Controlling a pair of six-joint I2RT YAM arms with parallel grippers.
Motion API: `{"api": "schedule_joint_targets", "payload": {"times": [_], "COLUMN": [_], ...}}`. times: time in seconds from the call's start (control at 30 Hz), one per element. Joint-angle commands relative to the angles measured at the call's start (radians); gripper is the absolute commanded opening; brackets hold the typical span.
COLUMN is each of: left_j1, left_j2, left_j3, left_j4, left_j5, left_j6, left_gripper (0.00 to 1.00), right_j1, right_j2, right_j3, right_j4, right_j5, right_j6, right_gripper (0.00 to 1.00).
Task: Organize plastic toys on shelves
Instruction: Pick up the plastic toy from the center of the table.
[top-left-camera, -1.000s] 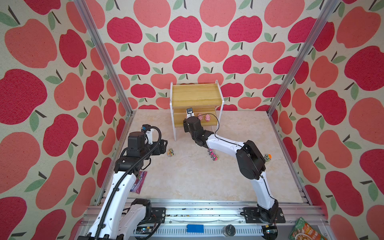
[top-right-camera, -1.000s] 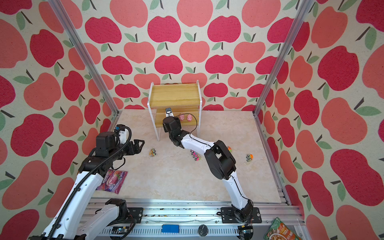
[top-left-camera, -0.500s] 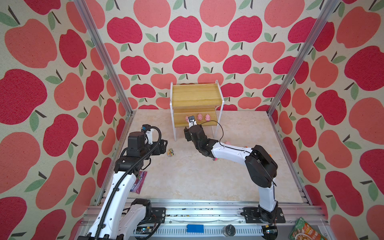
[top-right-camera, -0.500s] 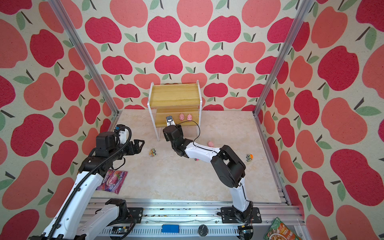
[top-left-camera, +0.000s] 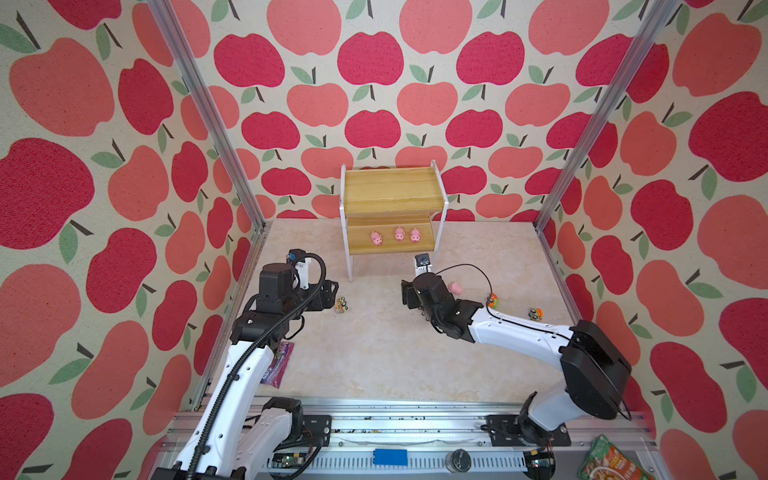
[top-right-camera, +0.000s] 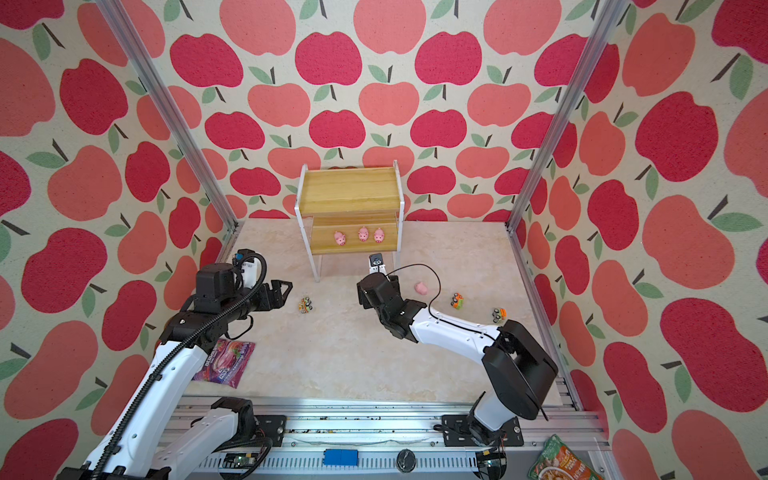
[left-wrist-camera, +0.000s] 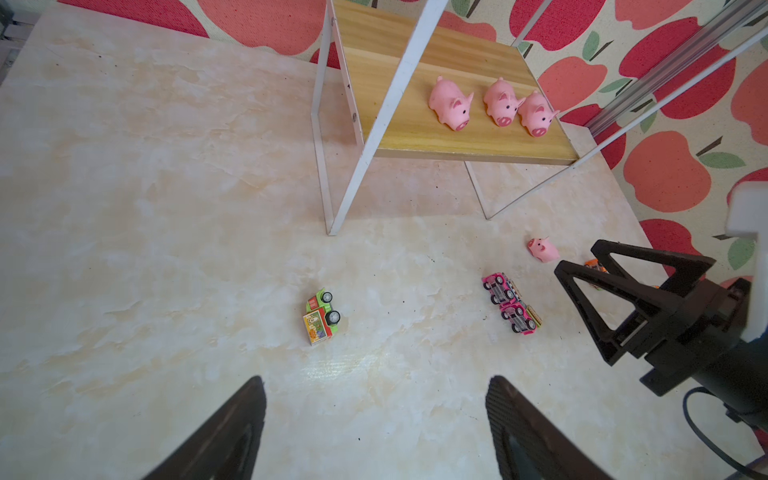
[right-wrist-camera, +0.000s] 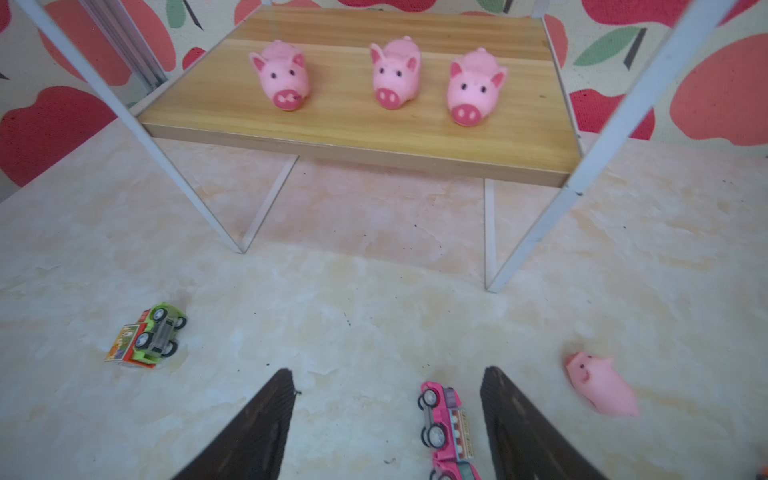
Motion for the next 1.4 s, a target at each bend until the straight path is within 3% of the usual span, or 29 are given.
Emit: {"api": "schedule_joint_targets", "payload": {"times": [0.0, 0.27, 0.53, 0.9, 1.37], "left_j1": [-0.025, -0.066, -0.088, -0.092, -0.086], "left_j2": [0.007, 0.018, 0.027, 0.042, 0.044], "left_j3": [-0.009, -0.009, -0.01, -0.009, -0.008], "left_j4": [-0.015, -0.016, -0.018, -0.022, -0.022], "left_j5": [-0.015, -0.012, -0.017, -0.027, -0.028], "left_j6": [0.032, 0.038, 0.042, 0.047, 0.049], "left_gripper": [0.86, 0.86, 0.86, 0.86, 0.86], "right_j1": [-0.078, -0.283, -0.422, -0.458, -0.468], "right_j2": [-0.079, -0.105, 0.047, 0.263, 0.389], "right_j3": [-0.064, -0.093, -0.039, 0.142, 0.254], "right_j4": [-0.13, -0.226, -0.21, -0.29, -0.372], "right_j5": [-0.078, -0.174, -0.308, -0.332, -0.3], "right_j6": [0.128, 0.156, 0.214, 0.382, 0.484], "right_gripper": [0.75, 0.76, 0.77, 0.8, 0.75]}}
